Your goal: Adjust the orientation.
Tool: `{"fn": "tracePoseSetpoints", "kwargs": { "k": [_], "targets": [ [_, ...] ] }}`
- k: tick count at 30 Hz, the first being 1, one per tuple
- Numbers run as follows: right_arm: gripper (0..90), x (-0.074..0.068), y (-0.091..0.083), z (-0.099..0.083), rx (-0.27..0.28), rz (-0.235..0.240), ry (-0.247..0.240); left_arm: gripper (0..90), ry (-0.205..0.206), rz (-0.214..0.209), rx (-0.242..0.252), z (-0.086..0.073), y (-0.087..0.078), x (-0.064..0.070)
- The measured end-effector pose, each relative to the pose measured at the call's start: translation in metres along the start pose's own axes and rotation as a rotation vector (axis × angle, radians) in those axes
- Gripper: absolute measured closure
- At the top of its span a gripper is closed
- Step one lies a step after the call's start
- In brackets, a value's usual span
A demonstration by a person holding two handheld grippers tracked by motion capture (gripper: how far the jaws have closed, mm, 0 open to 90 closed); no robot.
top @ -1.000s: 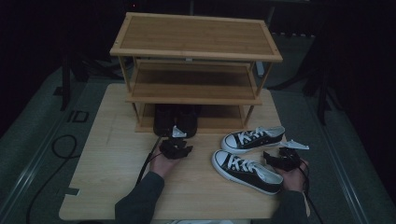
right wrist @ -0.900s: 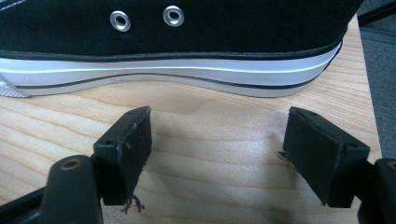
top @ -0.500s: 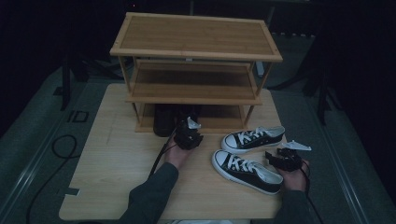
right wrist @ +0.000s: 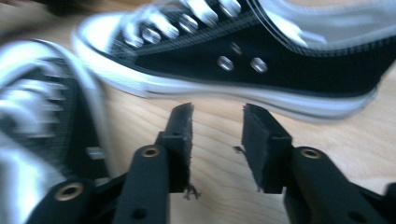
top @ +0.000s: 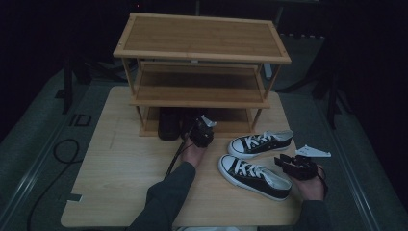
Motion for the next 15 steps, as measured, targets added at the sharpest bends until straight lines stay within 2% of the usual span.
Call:
{"fn": "tracePoseSetpoints", "kwargs": {
  "k": [4,9,13,15],
  "targets": [
    [71.3,-0.015,-0.017,0.008,0.007,0.081,-0.068,89.9,-0.002,0.016,-0.008,0.001,0.006,0.001],
    [72.5,-0.033,-0.028,0.010,-0.034,0.179,-0.139,89.9,-0.011,0.030,-0.008,0.003,0.011,-0.001],
    [72.4,-0.046,-0.029,0.009,-0.077,0.218,-0.210,89.9,-0.008,0.048,-0.013,0.007,0.014,-0.001],
    [72.5,-0.049,-0.027,0.009,-0.093,0.218,-0.241,89.8,-0.006,0.057,-0.013,0.008,0.016,-0.001]
  ]
}}
Point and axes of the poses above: each handheld gripper's, and its own axes: y roughly forward along the jaws, z roughly out of its top, x roughly to its right, the point moved 5 cm from there along y, roughly forward along the jaws, and after that the axes turned 5 degrees about -z, right-handed, at the moved point
